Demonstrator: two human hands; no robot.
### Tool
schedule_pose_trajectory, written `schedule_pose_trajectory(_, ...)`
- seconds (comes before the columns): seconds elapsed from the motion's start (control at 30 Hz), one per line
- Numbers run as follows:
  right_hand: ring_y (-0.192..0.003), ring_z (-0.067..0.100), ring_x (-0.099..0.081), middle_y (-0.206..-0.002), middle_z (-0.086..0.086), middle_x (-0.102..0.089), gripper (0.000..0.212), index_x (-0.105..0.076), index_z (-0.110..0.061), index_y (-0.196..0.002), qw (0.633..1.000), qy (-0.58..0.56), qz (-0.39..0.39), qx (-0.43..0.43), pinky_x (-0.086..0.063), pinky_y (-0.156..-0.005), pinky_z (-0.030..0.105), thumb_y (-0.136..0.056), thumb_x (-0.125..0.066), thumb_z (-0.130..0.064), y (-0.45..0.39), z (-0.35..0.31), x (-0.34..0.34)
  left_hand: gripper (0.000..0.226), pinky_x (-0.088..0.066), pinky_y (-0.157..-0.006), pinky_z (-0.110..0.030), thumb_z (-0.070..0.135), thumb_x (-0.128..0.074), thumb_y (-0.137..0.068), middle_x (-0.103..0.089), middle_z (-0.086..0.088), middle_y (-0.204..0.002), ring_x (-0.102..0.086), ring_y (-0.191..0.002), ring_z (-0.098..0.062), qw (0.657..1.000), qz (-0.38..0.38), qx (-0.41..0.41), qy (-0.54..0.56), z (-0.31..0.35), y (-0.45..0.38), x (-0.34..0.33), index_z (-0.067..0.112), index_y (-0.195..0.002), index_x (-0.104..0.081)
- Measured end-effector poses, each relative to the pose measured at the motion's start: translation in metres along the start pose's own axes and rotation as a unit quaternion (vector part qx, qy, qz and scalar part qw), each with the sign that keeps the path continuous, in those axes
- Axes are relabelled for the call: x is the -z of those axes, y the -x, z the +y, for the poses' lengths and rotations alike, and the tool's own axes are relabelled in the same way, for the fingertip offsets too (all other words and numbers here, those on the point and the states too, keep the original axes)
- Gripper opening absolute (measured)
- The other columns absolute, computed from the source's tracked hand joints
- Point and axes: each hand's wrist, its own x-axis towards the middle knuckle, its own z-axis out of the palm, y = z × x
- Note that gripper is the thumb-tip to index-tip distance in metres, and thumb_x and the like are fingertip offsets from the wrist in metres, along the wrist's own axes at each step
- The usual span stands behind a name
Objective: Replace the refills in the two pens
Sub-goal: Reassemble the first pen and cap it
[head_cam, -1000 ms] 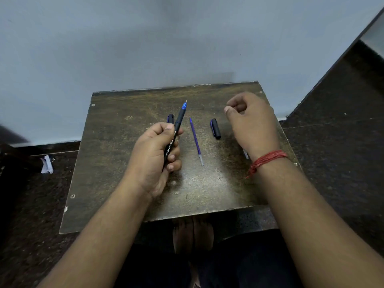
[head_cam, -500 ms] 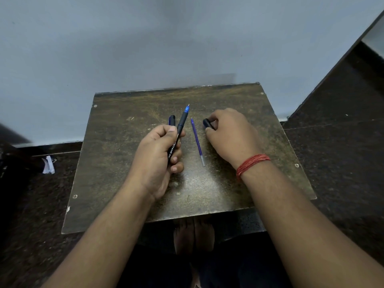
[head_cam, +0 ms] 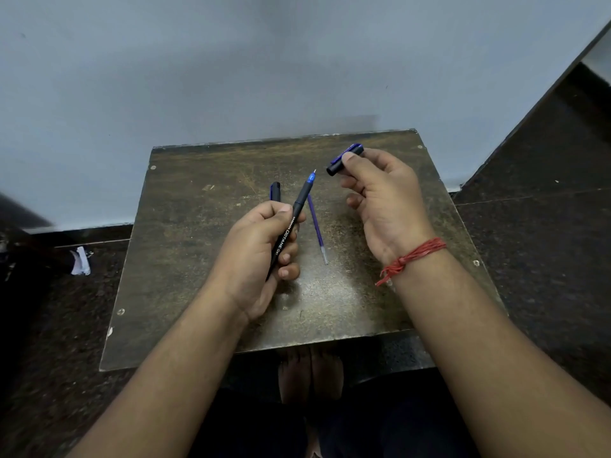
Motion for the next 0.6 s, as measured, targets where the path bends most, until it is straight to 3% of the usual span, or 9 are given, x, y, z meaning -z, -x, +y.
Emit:
schedule_pose_trajectory(0.23,-0.075,0.011,-0.062,-0.090,0.001,-0.076,0.014,-0.066,-0.018,-0.102,1.000,0.014,-0.006,0.017,-0.043,-0.063,0.029,-0.089,-0.070,-0.015,0.001,-0.001,0.001,0.022,-0.027,-0.035,-0.017,0.013,-0.047,-0.101,-0.045,-0.001,-0.067,-0.032,-0.042,-0.006,0.999,-0.029,0.018,0.006,-0.001,0.001,-0.001,0.010,-0.083,-0.058)
schedule_pose_trajectory(0.4,-0.074,0.009,-0.061,-0.085,-0.004,-0.072,0.018,-0.067,-0.024,-0.103,0.996,0.060,-0.057,0.036,-0.046,-0.064,0.029,-0.087,-0.071,-0.014,0.006,-0.002,-0.001,0.022,-0.027,-0.036,-0.016,0.014,-0.047,-0.102,-0.045,0.000,-0.067,-0.030,-0.041,-0.005,0.999,-0.029,0.022,0.007,0.000,0.002,0.000,0.011,-0.084,-0.059)
schedule_pose_trajectory(0.5,-0.073,0.009,-0.060,-0.082,0.000,-0.066,0.018,-0.069,-0.025,-0.099,0.989,0.087,-0.103,0.053,-0.045,-0.063,0.027,-0.086,-0.071,-0.013,0.009,-0.001,-0.004,0.022,-0.026,-0.035,-0.016,0.014,-0.047,-0.102,-0.046,0.000,-0.066,-0.030,-0.041,-0.005,0.999,-0.026,0.020,0.014,0.001,0.001,0.000,0.011,-0.083,-0.059)
schedule_pose_trajectory(0.6,-0.071,0.012,-0.058,-0.083,0.012,-0.064,0.017,-0.067,-0.016,-0.104,0.980,0.123,-0.145,0.059,-0.046,-0.060,0.024,-0.089,-0.069,-0.009,0.012,0.001,-0.008,0.022,-0.025,-0.034,-0.015,0.014,-0.046,-0.102,-0.045,0.000,-0.066,-0.029,-0.040,-0.004,0.999,-0.016,0.017,0.030,0.002,0.001,0.001,0.011,-0.084,-0.057)
